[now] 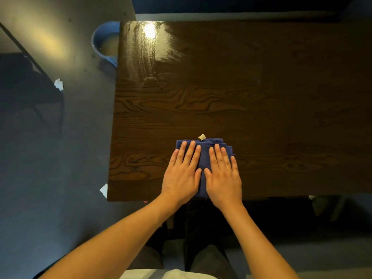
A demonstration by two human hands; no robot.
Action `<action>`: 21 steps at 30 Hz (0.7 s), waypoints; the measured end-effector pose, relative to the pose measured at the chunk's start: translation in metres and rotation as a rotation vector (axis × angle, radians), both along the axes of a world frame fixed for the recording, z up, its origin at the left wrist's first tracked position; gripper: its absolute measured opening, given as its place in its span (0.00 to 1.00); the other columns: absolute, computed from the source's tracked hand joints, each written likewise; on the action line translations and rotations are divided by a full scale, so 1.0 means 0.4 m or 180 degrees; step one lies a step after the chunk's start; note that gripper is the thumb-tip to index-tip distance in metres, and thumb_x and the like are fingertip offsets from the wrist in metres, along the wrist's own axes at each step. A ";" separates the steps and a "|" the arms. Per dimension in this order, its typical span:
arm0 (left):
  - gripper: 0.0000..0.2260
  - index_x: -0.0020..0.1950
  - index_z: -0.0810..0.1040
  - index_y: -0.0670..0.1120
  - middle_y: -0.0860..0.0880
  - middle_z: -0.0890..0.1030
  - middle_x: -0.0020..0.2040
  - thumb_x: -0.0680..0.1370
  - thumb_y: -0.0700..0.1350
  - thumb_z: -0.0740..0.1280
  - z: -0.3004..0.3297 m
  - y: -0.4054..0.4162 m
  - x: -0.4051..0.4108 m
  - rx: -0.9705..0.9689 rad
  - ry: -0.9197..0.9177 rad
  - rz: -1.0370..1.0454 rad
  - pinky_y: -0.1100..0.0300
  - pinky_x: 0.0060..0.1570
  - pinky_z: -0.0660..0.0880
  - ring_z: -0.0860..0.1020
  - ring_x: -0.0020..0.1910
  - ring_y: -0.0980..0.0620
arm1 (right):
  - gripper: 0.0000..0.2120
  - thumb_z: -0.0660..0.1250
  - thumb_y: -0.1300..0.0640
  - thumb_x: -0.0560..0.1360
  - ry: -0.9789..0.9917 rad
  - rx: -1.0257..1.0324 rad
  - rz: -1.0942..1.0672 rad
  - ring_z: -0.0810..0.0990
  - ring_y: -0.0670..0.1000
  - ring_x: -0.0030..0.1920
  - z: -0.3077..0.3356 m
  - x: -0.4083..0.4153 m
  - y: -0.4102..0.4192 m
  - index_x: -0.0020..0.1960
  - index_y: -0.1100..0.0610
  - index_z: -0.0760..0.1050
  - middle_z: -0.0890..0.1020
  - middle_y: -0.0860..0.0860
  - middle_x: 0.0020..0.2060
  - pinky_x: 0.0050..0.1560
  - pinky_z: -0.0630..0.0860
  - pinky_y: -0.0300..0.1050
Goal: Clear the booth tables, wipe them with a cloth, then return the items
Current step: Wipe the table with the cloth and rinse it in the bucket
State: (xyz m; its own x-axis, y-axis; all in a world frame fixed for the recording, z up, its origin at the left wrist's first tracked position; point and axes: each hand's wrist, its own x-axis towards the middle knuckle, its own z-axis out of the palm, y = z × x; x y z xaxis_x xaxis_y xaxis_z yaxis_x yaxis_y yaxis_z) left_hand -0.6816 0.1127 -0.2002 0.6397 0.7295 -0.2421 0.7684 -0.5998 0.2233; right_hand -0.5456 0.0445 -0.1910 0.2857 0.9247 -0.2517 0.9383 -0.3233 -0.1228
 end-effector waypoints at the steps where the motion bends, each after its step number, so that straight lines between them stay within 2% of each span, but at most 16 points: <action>1: 0.29 0.82 0.50 0.45 0.45 0.50 0.82 0.83 0.56 0.48 0.002 0.010 0.033 -0.0025 0.0009 -0.0005 0.49 0.80 0.47 0.48 0.82 0.44 | 0.30 0.45 0.45 0.81 0.0013 -0.0009 -0.0009 0.52 0.52 0.79 0.002 0.032 0.010 0.80 0.56 0.51 0.55 0.52 0.79 0.79 0.51 0.54; 3: 0.29 0.82 0.48 0.46 0.46 0.48 0.82 0.83 0.56 0.47 0.007 0.035 0.092 -0.0069 -0.0002 0.0011 0.49 0.79 0.45 0.46 0.82 0.46 | 0.30 0.44 0.45 0.81 0.0029 -0.0012 0.0004 0.50 0.51 0.79 0.007 0.095 0.036 0.80 0.56 0.48 0.53 0.52 0.80 0.78 0.51 0.55; 7: 0.28 0.82 0.44 0.49 0.49 0.46 0.82 0.83 0.57 0.42 0.015 0.115 0.203 -0.0087 -0.0021 0.0045 0.51 0.78 0.39 0.43 0.81 0.49 | 0.29 0.46 0.45 0.84 0.0133 -0.0128 0.0031 0.41 0.49 0.80 0.013 0.210 0.116 0.80 0.54 0.40 0.45 0.50 0.81 0.78 0.41 0.53; 10: 0.29 0.82 0.47 0.50 0.49 0.50 0.83 0.82 0.57 0.40 0.029 0.197 0.256 -0.0012 0.0028 -0.0008 0.52 0.77 0.37 0.45 0.82 0.50 | 0.31 0.49 0.46 0.84 0.0050 -0.0164 -0.0056 0.42 0.50 0.81 0.027 0.259 0.200 0.81 0.55 0.41 0.44 0.50 0.81 0.79 0.40 0.53; 13: 0.30 0.82 0.53 0.49 0.48 0.54 0.82 0.81 0.56 0.40 0.046 0.267 0.266 0.0049 -0.0041 0.0010 0.51 0.78 0.38 0.48 0.82 0.49 | 0.32 0.54 0.47 0.84 0.0299 -0.0056 -0.0392 0.46 0.52 0.81 0.039 0.242 0.271 0.82 0.57 0.47 0.50 0.54 0.81 0.79 0.42 0.51; 15: 0.30 0.82 0.56 0.48 0.47 0.56 0.82 0.81 0.56 0.41 0.049 0.301 0.243 0.0099 -0.0081 0.0336 0.50 0.78 0.41 0.50 0.82 0.48 | 0.34 0.58 0.45 0.82 0.0521 0.0066 -0.0656 0.48 0.55 0.81 0.034 0.196 0.280 0.81 0.60 0.50 0.54 0.57 0.80 0.80 0.44 0.52; 17: 0.29 0.81 0.58 0.48 0.46 0.57 0.82 0.82 0.55 0.44 0.047 0.331 0.201 0.0165 -0.0038 0.0756 0.46 0.78 0.44 0.51 0.82 0.46 | 0.37 0.58 0.40 0.80 0.0271 0.0132 -0.0706 0.54 0.58 0.80 0.020 0.152 0.273 0.80 0.61 0.52 0.58 0.59 0.79 0.79 0.50 0.56; 19: 0.27 0.81 0.59 0.49 0.45 0.57 0.82 0.82 0.55 0.47 0.043 0.360 0.154 0.0166 0.0082 0.1106 0.43 0.78 0.47 0.51 0.82 0.45 | 0.41 0.54 0.34 0.77 0.0029 0.0004 -0.0647 0.56 0.60 0.79 0.012 0.132 0.275 0.81 0.58 0.53 0.59 0.59 0.79 0.78 0.50 0.60; 21: 0.25 0.82 0.57 0.50 0.45 0.55 0.82 0.84 0.54 0.49 0.039 0.393 0.119 0.0126 0.0172 0.1328 0.42 0.78 0.47 0.50 0.82 0.46 | 0.42 0.48 0.30 0.74 -0.0108 -0.0120 -0.0480 0.54 0.62 0.80 0.009 0.136 0.298 0.81 0.51 0.50 0.54 0.59 0.80 0.77 0.47 0.62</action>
State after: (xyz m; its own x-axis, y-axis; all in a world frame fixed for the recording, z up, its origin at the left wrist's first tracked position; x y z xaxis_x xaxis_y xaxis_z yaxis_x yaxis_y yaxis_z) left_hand -0.6341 0.2701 -0.1846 0.2747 0.9327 -0.2338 0.9572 -0.2420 0.1590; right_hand -0.4912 0.1638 -0.1873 0.4294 0.8607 -0.2733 0.8822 -0.4645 -0.0768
